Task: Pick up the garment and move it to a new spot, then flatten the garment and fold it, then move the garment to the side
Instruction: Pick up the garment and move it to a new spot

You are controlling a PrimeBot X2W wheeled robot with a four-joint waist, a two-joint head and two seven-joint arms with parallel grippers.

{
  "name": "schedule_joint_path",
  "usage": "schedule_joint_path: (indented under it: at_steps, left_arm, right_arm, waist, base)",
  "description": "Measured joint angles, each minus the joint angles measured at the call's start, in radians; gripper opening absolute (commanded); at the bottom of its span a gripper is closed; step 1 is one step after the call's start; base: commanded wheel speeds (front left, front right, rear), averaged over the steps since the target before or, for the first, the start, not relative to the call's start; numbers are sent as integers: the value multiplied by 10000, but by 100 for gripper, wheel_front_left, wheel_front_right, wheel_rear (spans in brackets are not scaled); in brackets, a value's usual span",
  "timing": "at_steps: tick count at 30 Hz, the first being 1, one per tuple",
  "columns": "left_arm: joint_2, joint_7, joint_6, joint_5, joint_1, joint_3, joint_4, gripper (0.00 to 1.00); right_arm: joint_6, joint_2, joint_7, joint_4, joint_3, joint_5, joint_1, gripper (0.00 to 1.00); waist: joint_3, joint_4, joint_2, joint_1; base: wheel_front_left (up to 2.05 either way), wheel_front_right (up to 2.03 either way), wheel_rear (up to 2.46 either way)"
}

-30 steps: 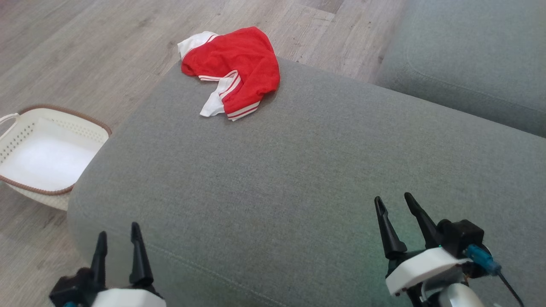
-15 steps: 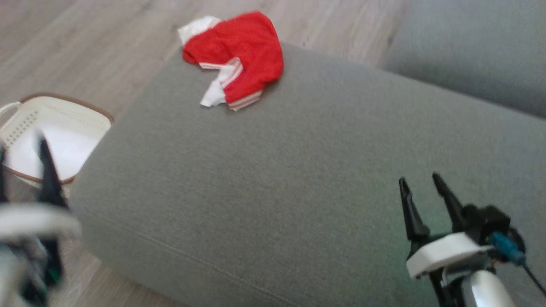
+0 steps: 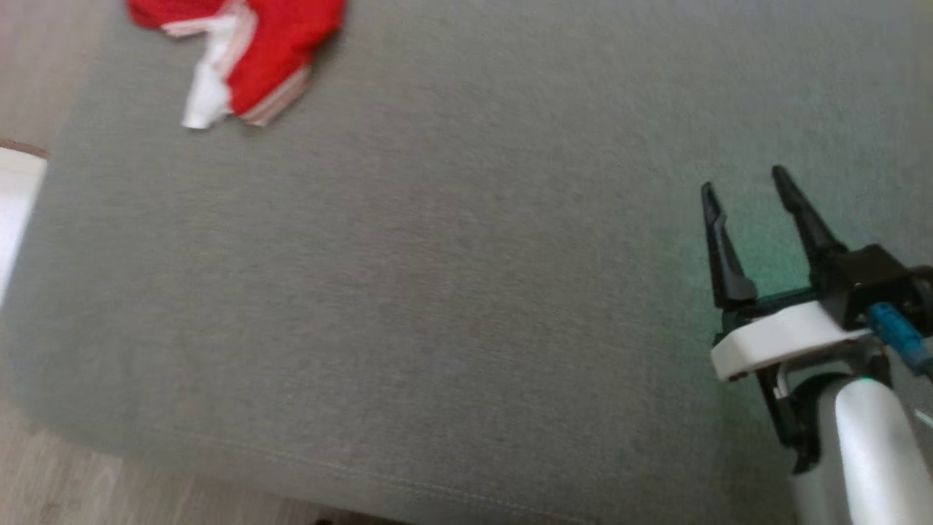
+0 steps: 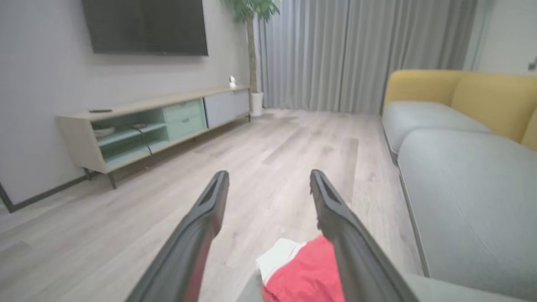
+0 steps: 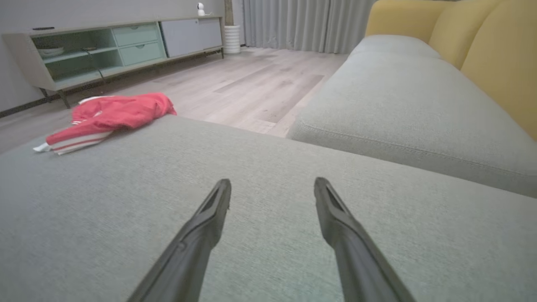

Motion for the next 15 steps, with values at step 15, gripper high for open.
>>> schedule_joint_path:
  at_steps: [15]
  left_arm:
    - [-1971,865,-1776,-593,-921,-1239,4502,100]
  right_arm:
    - [0,-6,656,-1611,-554,-667,-217,100]
  waist:
    - [2645,-1223,0,-1]
  base:
    - [0,0,0]
